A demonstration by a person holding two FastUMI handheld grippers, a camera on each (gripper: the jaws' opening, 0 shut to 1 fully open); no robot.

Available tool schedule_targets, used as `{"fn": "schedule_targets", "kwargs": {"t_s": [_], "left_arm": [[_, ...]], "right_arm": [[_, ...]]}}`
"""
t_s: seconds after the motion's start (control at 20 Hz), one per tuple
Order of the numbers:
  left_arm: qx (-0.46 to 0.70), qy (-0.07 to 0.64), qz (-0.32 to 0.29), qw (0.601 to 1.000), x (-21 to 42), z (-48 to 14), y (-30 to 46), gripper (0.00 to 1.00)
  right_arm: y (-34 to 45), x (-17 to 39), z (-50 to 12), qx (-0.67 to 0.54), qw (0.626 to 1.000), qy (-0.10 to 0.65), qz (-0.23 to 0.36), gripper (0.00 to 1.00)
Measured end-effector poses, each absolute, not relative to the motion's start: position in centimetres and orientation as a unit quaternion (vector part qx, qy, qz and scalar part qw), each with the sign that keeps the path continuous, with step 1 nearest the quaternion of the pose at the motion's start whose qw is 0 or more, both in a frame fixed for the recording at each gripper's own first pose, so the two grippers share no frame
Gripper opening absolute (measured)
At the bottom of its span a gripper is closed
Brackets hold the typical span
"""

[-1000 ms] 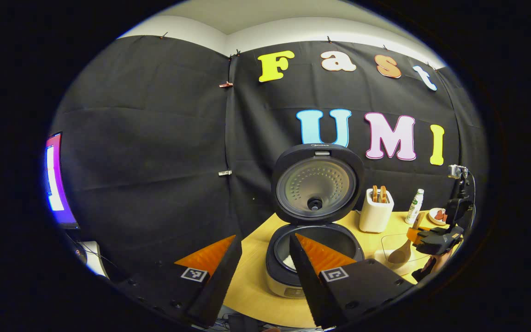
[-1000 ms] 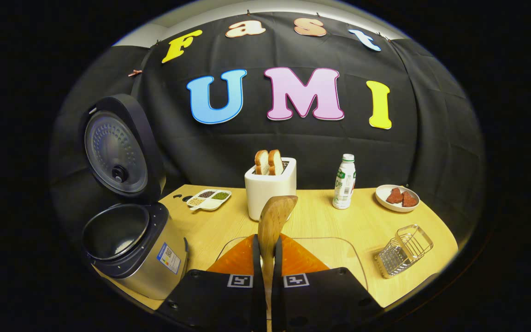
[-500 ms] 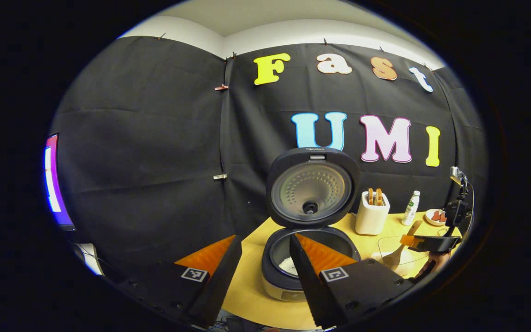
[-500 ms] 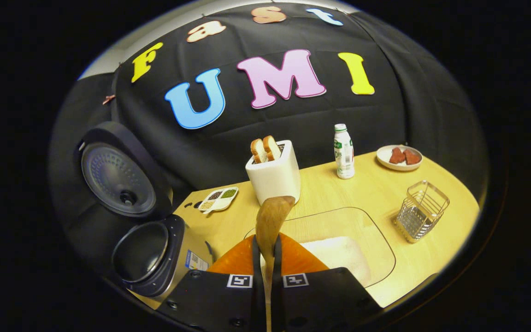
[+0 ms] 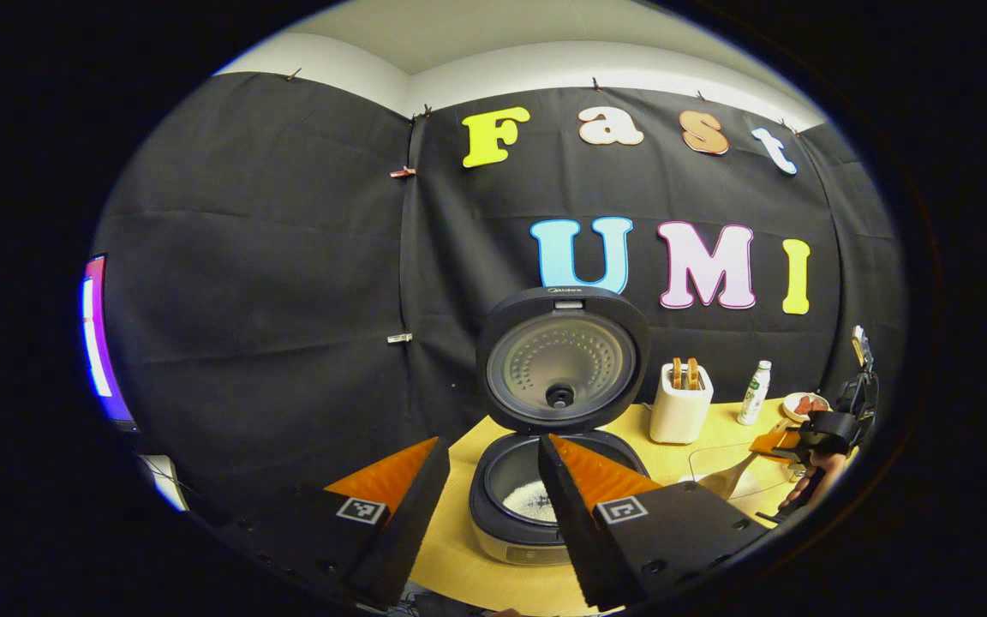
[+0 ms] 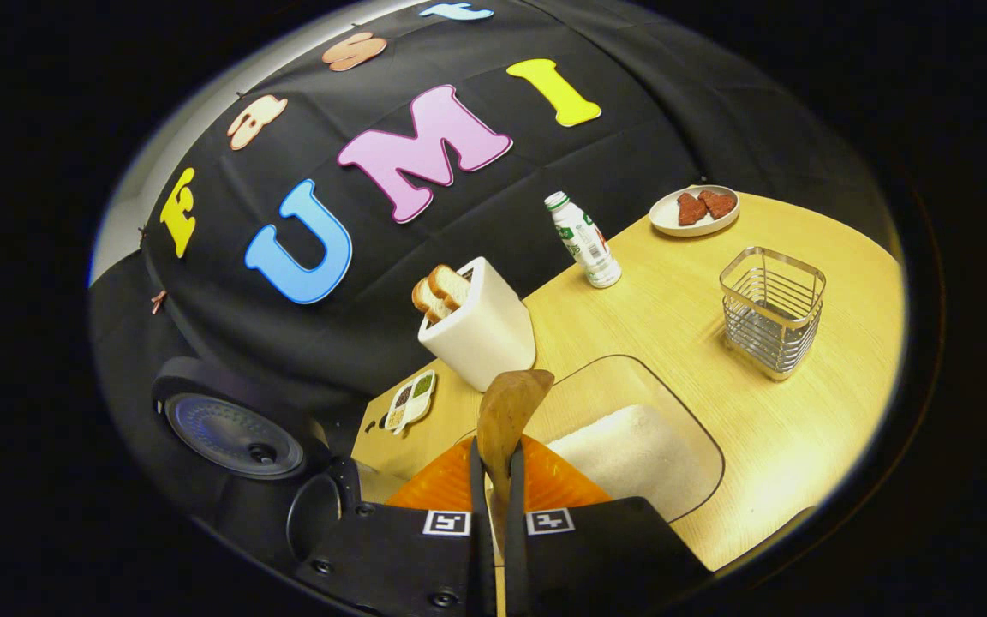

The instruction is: Close the left gripper, press the button to open the rice cooker; take a wooden spoon from the chopstick holder with the right hand, scoop a spoonful of rice and pour it into the rice cooker, then put the wooden spoon back into the chopstick holder.

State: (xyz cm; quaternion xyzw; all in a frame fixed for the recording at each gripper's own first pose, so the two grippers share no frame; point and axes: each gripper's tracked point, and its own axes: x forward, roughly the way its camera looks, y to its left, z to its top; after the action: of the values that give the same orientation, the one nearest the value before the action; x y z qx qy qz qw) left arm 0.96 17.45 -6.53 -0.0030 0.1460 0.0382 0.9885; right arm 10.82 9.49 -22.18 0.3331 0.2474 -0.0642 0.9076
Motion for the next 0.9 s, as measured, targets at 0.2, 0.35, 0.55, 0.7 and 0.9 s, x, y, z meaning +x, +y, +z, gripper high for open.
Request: {"fn": "schedule_targets", "kwargs": {"t_s": [0.2, 0.35, 0.55, 0.7, 0.9], "left_arm": [[-0.003, 0.145, 0.040, 0.989, 1.1, -6.2, 17.4, 0.75], [0.002, 0.141, 0.036, 0.989, 1.0, -6.0, 17.3, 0.75], [0.002, 0.137, 0.036, 0.990, 1.4, -5.9, 17.4, 0.75], [-0.008, 0.135, 0.038, 0.990, 1.3, -6.0, 17.8, 0.75], [-0.020, 0.134, 0.047, 0.990, 1.4, -6.4, 18.7, 0.75]], "right_arm": [[8.0, 11.8, -20.1, 0.334, 0.913, 0.222, -0.073, 0.09], [7.6, 12.4, -19.0, 0.358, 0.906, 0.213, -0.077, 0.08], [8.7, 12.8, -18.1, 0.375, 0.898, 0.219, -0.065, 0.09], [10.6, 13.0, -15.2, 0.381, 0.900, 0.208, -0.039, 0.09], [15.1, 13.2, -11.3, 0.363, 0.911, 0.194, 0.019, 0.09]]}}
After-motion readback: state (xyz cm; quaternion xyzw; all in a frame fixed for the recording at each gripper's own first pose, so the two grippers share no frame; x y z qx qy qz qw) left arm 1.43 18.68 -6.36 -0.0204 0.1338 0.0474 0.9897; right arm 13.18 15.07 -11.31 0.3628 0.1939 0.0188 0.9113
